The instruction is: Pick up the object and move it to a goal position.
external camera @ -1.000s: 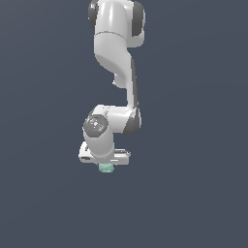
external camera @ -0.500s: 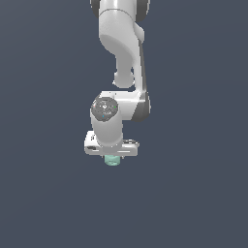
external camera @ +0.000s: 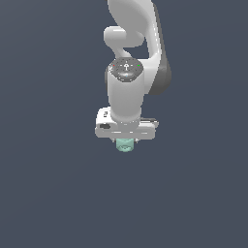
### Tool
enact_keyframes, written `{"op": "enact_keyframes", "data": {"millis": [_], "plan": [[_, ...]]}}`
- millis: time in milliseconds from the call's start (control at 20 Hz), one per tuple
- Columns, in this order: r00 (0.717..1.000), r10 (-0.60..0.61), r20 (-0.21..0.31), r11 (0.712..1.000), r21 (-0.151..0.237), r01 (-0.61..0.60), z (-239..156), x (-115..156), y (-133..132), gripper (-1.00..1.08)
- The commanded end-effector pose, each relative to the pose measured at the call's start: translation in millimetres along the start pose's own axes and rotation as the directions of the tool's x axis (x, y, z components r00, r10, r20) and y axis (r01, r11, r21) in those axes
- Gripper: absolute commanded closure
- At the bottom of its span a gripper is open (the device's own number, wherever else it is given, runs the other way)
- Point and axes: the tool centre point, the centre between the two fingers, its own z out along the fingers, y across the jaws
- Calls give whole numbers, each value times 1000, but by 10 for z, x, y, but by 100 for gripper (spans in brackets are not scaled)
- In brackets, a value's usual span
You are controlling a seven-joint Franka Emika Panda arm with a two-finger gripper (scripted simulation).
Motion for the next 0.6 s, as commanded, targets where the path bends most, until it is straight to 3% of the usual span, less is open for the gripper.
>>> {"op": "enact_keyframes", "data": {"millis": [0, 550], "plan": [[1000, 1, 1, 1000, 0, -1, -198, -53, -108, 108], [1000, 1, 1, 1000, 0, -1, -599, -126, -334, 108]]}}
